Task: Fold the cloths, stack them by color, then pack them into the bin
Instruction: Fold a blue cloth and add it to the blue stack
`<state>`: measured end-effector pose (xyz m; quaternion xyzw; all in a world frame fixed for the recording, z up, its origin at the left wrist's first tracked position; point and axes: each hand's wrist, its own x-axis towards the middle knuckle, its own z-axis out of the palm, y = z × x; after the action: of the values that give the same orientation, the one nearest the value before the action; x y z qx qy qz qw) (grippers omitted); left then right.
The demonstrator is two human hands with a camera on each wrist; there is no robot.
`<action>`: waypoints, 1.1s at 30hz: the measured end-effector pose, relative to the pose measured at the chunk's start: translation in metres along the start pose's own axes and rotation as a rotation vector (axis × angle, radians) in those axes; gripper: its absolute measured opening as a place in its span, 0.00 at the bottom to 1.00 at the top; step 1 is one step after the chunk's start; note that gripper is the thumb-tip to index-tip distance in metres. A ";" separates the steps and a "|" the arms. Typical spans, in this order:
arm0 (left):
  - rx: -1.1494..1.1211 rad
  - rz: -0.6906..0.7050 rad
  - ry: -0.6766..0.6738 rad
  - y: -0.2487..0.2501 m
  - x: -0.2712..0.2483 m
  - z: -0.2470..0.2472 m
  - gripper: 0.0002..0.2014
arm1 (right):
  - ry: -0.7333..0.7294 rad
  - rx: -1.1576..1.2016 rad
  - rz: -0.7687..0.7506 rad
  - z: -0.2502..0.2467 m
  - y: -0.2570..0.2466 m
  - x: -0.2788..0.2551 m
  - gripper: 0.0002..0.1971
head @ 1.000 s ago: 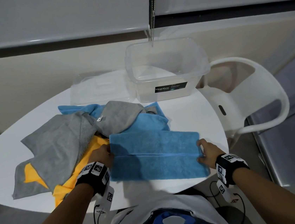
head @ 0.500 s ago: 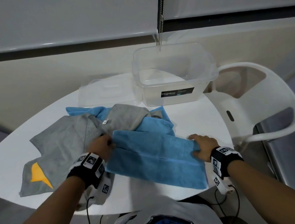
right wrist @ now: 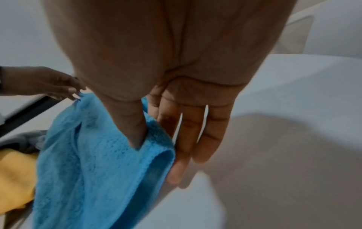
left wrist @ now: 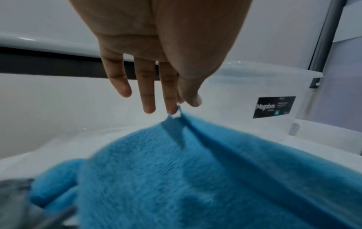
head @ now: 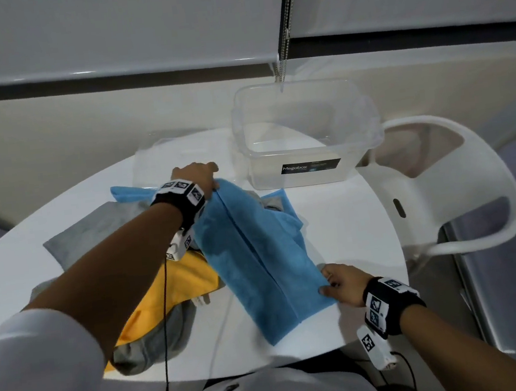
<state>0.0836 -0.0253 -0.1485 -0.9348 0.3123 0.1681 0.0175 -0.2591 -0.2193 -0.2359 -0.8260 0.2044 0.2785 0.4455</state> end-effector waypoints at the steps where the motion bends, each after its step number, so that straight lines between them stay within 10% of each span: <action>1: -0.004 0.010 0.001 0.007 -0.002 0.007 0.22 | -0.001 0.025 0.022 0.001 0.004 0.000 0.06; 8: -0.254 -0.012 0.082 0.013 -0.080 0.067 0.11 | 0.032 0.102 0.029 -0.005 0.003 0.007 0.12; 16: -0.424 -0.313 -0.133 0.003 -0.146 0.137 0.15 | -0.251 0.184 -0.133 -0.009 -0.028 0.021 0.24; 21: -0.670 -0.416 -0.123 0.003 -0.151 0.154 0.17 | -0.303 0.220 -0.073 -0.016 -0.031 0.031 0.15; 27: -0.862 -0.236 -0.128 0.024 -0.174 0.168 0.28 | -0.239 0.106 -0.008 -0.004 -0.018 0.033 0.18; 33: -0.328 0.062 -0.287 0.048 -0.194 0.187 0.35 | 0.015 0.004 -0.165 0.001 -0.002 0.022 0.24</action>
<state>-0.1467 0.0740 -0.2587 -0.8815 0.3038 0.3486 -0.0955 -0.2415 -0.2194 -0.2493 -0.8412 0.1394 0.2342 0.4670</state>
